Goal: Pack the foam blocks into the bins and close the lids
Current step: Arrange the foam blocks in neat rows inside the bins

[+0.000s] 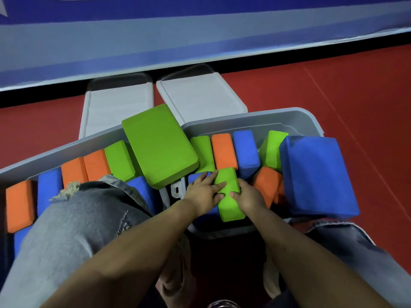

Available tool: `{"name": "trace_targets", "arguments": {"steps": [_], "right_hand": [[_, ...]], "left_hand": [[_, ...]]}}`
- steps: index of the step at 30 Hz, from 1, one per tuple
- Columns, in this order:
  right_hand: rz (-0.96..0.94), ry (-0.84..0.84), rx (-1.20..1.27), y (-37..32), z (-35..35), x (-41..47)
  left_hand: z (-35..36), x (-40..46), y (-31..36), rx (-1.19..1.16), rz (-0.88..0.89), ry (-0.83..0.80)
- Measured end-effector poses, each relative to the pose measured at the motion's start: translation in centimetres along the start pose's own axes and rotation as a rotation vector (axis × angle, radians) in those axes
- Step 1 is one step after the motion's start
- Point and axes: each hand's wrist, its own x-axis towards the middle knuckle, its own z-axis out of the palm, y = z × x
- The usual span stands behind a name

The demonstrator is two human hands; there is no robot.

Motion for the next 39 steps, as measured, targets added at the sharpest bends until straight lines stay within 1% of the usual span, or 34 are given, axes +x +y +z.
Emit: {"name": "trace_targets", "arguments": {"steps": [2,4,6,9,11,13,18,21,26,29,32,35,39], "right_hand": [[0.013,-0.012,-0.008,0.3,0.3,0.7],[0.025,-0.029,-0.014,0.7,0.5,1.2],[0.028,-0.003,-0.027,1.2,0.5,1.1],[0.073,0.171,-0.056,2.1,-0.1,0.3],[0.152,0.294,-0.067,3.0,-0.8,-0.2],[0.254,0.341,-0.060,4.2,-1.5,-0.8],[0.328,0.251,-0.040,5.8,-0.8,-1.4],[0.380,0.227,0.067,5.7,-0.9,-0.5],[0.485,0.239,0.231,5.6,-1.0,1.6],[0.488,0.211,0.216,5.9,-0.8,2.1],[0.508,0.202,0.216,6.1,-1.2,2.4],[0.516,0.207,0.222,6.1,-1.5,2.2],[0.484,0.193,0.210,6.0,-1.2,1.4]], "left_hand": [[0.8,0.0,0.0,0.078,-0.009,-0.104],[1.0,0.2,0.2,0.110,-0.006,-0.154],[1.1,0.6,0.5,0.106,-0.007,-0.186],[1.6,1.3,0.9,0.113,-0.016,-0.210],[2.2,1.4,1.2,0.138,-0.017,-0.198],[2.5,1.6,1.5,0.160,-0.016,-0.189],[2.3,1.8,1.7,0.154,-0.015,-0.212],[2.1,1.7,1.7,0.136,-0.015,-0.231],[1.6,1.1,1.5,0.056,-0.016,-0.193],[1.3,1.1,1.9,0.004,-0.044,-0.134],[0.7,1.3,2.4,0.031,-0.093,-0.068],[0.2,1.5,2.7,0.056,-0.126,-0.063],[-0.7,0.8,2.7,0.021,-0.193,-0.092]]}}
